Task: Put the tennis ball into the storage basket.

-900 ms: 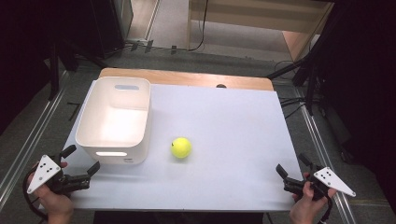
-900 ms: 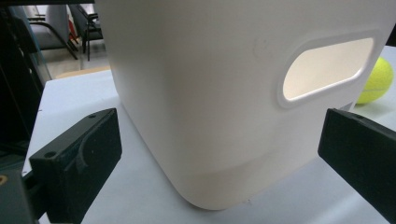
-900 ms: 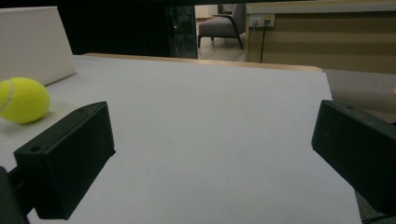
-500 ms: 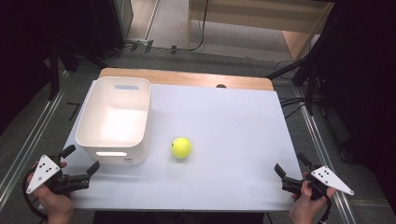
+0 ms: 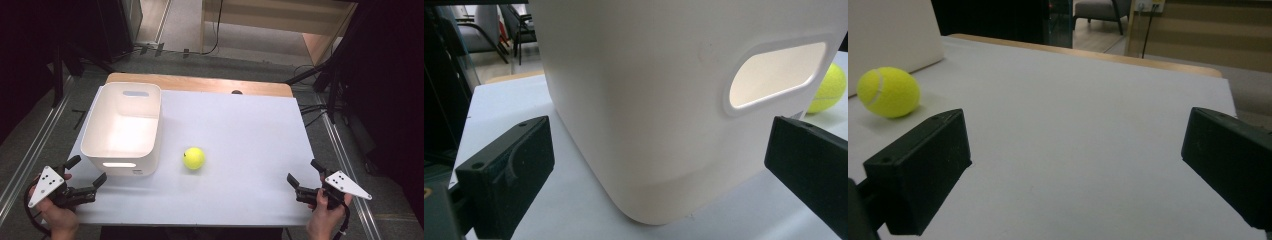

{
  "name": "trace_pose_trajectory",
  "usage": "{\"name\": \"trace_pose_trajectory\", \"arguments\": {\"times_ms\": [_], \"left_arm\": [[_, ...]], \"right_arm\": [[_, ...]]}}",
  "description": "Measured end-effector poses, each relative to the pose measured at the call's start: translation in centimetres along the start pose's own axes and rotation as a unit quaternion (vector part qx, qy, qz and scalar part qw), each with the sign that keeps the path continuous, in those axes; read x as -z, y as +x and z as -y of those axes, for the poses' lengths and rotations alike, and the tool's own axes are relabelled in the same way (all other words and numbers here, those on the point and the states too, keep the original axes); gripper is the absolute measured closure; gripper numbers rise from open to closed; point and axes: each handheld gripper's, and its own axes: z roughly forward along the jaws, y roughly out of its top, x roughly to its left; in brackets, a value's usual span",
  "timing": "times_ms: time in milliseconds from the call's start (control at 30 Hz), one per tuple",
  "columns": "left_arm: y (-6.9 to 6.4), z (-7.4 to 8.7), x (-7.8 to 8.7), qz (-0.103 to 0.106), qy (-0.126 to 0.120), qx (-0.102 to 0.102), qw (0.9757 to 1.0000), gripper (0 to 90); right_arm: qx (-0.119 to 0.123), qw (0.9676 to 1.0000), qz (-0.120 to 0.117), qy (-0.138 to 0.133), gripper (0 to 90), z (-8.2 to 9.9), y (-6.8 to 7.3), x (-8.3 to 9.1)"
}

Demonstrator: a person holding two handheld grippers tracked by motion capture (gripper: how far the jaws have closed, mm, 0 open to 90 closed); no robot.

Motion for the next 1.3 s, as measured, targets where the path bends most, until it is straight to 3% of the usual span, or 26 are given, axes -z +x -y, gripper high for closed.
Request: {"name": "trace_pose_trajectory", "arguments": {"times_ms": [533, 833, 1300], "left_arm": [[0.0, 0.0, 0.0, 0.0, 0.0, -0.001, 1.0, 0.0], [0.0, 0.0, 0.0, 0.001, 0.001, 0.001, 1.0, 0.0], [0.1, 0.0, 0.0, 0.001, 0.0, 0.002, 1.0, 0.0]], "right_arm": [[0.011, 0.9988, -0.04, 0.028, 0.0, -2.4, 1.0, -1.9], [0.015, 0.9982, -0.043, 0.038, 0.0, -3.6, 1.4, -2.8], [0.04, 0.9963, -0.053, 0.054, 0.0, -5.6, 2.4, -4.8]]}}
